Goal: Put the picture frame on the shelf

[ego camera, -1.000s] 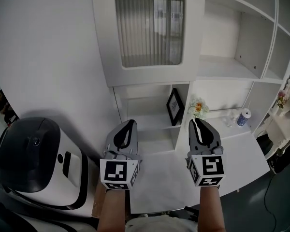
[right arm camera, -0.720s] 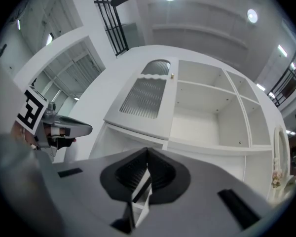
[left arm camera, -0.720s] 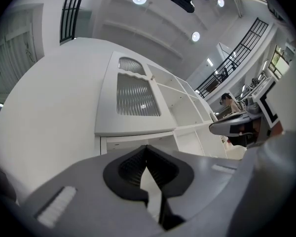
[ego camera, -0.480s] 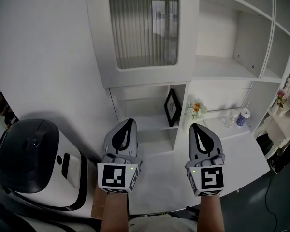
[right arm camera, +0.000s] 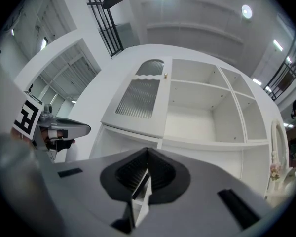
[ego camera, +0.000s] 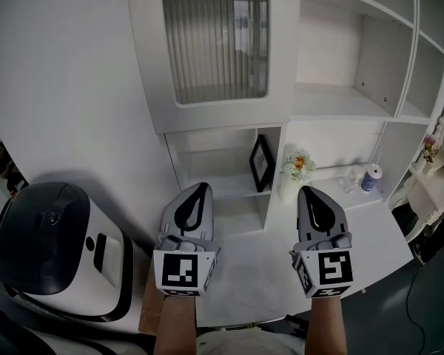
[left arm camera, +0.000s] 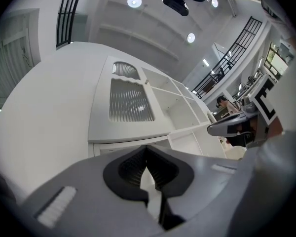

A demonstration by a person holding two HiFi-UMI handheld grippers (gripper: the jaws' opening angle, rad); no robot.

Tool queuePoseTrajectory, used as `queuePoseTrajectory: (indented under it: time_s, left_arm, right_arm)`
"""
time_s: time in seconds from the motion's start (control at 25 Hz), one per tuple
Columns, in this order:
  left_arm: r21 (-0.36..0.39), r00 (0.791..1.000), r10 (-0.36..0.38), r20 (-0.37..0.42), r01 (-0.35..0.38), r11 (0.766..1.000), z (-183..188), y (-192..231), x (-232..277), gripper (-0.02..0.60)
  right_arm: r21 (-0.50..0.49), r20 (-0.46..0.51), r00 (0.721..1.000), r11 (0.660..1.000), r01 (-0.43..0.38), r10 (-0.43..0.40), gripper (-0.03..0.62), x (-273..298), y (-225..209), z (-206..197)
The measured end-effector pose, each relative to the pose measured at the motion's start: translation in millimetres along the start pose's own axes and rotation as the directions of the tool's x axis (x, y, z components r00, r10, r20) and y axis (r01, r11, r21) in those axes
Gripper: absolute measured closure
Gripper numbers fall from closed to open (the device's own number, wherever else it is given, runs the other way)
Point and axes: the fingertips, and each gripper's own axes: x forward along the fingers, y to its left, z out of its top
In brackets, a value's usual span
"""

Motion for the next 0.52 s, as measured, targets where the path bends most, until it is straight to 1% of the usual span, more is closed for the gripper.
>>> queuePoseTrajectory:
  time_s: [0.08,0.16,0.2,0.24,0.36,0.52]
  left_arm:
    - [-0.037,1.0,-0.005,0.011,0.006,0.999,2.4,0.1,0.5,0.572]
    - [-0.104,1.0,-0.012,0.023,0.015,0.995,5.0,2.5,1.1,0.572]
    - [-0.125,1.0,-0.015,0.025,0.018,0.992,6.1,3.7,1.4,0.572]
    - [-0.126,1.0,-0.017,0.024,0.019,0.992,7.1,4.4,1.7,0.572]
    - [-0.077,1.0,-0.016,0.022,0.018,0.997,11.3,3.9,2.3,0.572]
    - [-0.092,0.999,-0.01,0.039,0.013,0.996,17.4,5.3,2.8,0.572]
  right_arm:
    - [0.001,-0.001,1.0,1.0,0.0,0.0,0.585,-0.8,-1.8,0.6]
    - [0.02,0.0,1.0,1.0,-0.01,0.01,0.585,-0.6,-2.6,0.9]
    - [0.034,0.002,1.0,0.999,-0.017,0.017,0.585,-0.4,-2.7,1.1]
    - [0.047,0.006,1.0,0.999,-0.025,0.024,0.585,-0.4,-2.7,1.3]
    - [0.048,0.01,0.999,0.998,-0.034,0.033,0.585,-1.3,-3.0,2.0]
    - [0.03,0.012,0.999,0.999,-0.031,0.031,0.585,-1.7,-4.2,3.3]
